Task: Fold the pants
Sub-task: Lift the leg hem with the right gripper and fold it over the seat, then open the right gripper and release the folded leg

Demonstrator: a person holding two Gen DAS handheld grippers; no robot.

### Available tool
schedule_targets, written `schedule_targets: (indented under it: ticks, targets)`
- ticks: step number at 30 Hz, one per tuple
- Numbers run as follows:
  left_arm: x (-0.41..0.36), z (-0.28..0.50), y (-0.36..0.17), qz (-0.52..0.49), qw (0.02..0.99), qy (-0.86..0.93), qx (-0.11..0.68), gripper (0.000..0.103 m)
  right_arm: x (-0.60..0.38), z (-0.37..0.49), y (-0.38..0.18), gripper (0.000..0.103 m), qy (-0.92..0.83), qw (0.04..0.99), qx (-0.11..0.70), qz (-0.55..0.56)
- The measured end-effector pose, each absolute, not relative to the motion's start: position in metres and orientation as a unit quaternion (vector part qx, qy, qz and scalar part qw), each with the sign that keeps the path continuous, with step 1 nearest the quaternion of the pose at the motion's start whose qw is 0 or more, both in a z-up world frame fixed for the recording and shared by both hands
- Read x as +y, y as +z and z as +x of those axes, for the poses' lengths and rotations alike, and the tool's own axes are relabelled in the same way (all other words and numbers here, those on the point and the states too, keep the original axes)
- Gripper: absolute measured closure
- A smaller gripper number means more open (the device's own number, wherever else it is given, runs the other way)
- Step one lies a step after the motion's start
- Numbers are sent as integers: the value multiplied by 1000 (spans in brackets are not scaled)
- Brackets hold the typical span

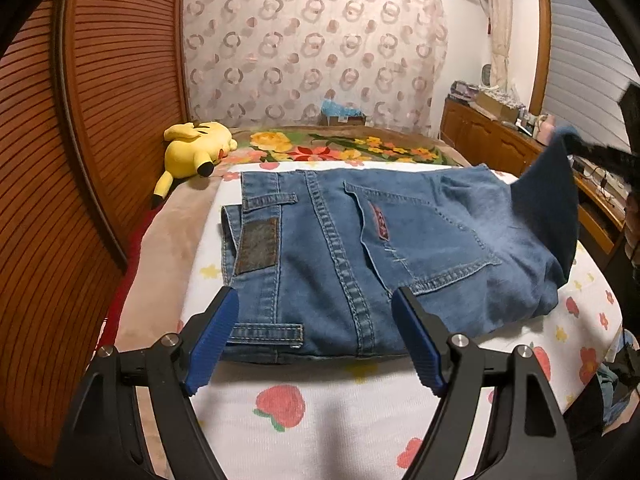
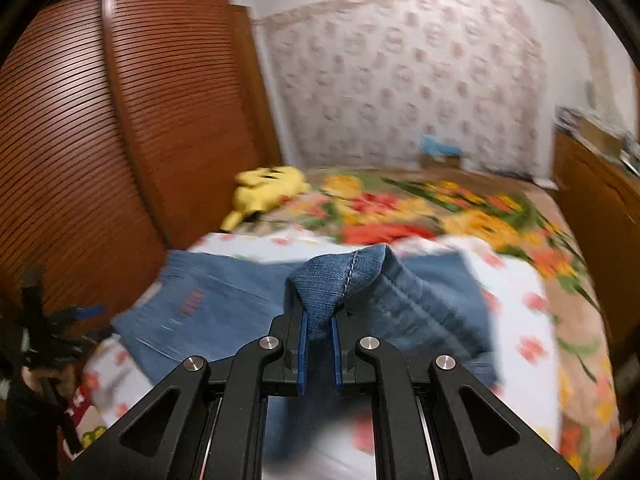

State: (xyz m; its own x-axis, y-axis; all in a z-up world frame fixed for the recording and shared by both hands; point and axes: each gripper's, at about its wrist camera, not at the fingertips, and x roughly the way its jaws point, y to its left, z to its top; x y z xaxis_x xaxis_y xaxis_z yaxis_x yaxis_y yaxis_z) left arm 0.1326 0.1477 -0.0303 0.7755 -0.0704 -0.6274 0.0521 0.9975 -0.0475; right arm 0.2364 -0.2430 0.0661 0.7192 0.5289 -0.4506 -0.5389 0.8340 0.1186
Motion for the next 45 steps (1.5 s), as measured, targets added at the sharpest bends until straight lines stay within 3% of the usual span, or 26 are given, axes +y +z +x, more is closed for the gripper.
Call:
schedule_targets:
  ticks: [7, 11, 24, 27, 39, 42, 45]
  targets:
    - [151, 129, -24, -13, 944, -35, 327, 23, -172, 232, 57, 94, 382, 886, 261, -37]
    - [147, 130, -25, -11, 944, -41, 328, 23, -167, 237, 36, 76, 374, 878, 294, -59]
    - [88, 152, -21, 0, 939, -99, 329, 24, -206, 219, 24, 62, 304, 889, 329, -100]
    - [72, 160, -23, 4, 936, -114, 332, 28, -209, 214, 20, 55, 283, 893, 337, -96]
    - [38, 178, -20, 6, 931, -151, 333, 47, -224, 201, 18, 54, 272, 892, 353, -69]
    - [38, 182, -21, 3, 930, -154, 335, 54, -224, 208, 12, 54, 273, 890, 359, -64]
    - [39, 183, -22, -3, 929, -156, 337, 68, -220, 217, 7, 54, 280, 888, 360, -61]
